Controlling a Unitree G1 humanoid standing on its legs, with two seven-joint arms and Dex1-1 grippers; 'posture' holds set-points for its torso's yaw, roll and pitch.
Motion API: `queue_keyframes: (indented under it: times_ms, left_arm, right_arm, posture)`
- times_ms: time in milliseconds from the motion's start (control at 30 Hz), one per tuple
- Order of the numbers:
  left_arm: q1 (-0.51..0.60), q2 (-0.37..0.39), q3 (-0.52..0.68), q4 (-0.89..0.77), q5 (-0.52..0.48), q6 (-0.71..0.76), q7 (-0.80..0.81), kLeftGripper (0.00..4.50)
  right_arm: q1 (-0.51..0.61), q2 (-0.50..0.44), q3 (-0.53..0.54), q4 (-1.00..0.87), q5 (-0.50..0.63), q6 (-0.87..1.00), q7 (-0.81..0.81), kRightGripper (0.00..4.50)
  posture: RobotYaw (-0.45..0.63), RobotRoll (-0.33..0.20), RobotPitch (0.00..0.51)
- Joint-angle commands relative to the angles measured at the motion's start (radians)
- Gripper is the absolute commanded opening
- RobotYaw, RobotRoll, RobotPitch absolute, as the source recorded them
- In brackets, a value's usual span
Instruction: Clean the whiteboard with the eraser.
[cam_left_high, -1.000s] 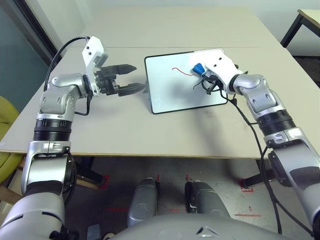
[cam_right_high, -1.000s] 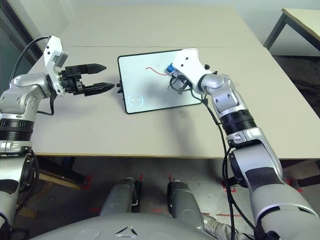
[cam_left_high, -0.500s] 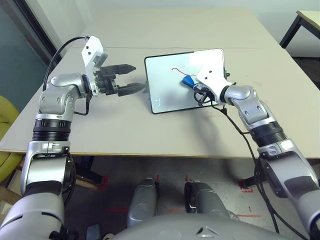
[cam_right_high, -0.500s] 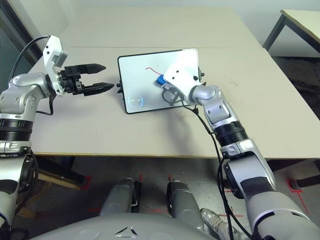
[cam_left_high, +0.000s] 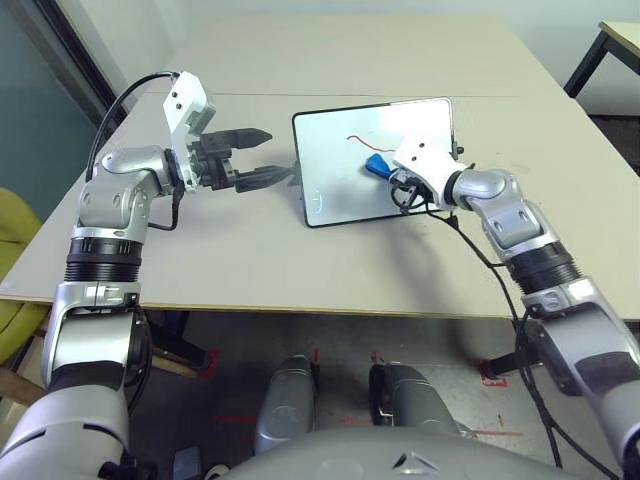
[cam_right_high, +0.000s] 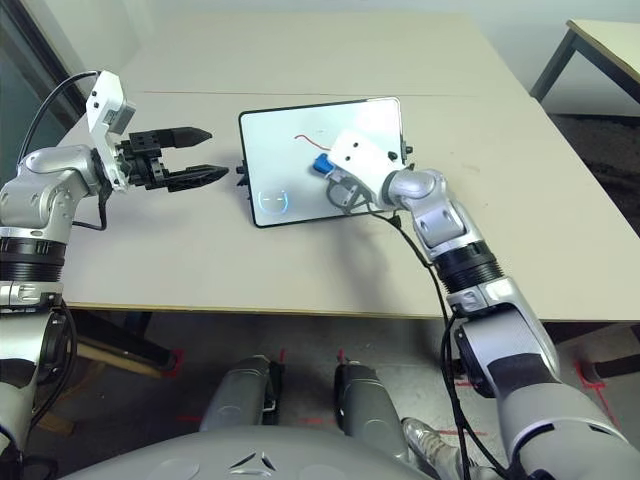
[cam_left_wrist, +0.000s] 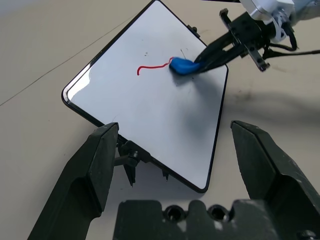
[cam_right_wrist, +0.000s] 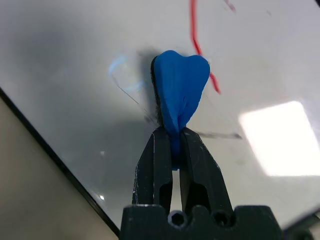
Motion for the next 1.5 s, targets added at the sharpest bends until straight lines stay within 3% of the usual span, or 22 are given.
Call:
queue_keyframes:
  times_ms: [33, 467, 1167, 1500]
  left_arm:
    - [-0.001, 0.002, -0.009, -0.007, 0.007, 0.003, -0.012, 4.50]
    - [-0.002, 0.002, -0.010, -0.004, 0.010, 0.002, -0.019, 4.50]
    - [-0.005, -0.004, -0.011, -0.005, 0.010, 0.001, -0.014, 4.50]
    - [-0.009, -0.012, -0.013, 0.000, 0.012, -0.004, -0.015, 4.50]
  right_arm:
    - [-0.038, -0.047, -0.016, 0.101, -0.035, -0.053, -0.021, 0.00]
    - [-0.110, -0.078, 0.074, 0.275, -0.176, -0.300, -0.025, 0.00]
    - [-0.107, 0.094, 0.097, 0.136, -0.184, -0.247, 0.040, 0.00]
    - [-0.050, 0.090, 0.118, 0.079, -0.195, -0.222, 0.066, 0.00]
  posture:
    - [0.30, 0.000, 0.078]
    - [0.30, 0.000, 0.082]
    - [0.30, 0.000, 0.069]
    - [0.29, 0.000, 0.070]
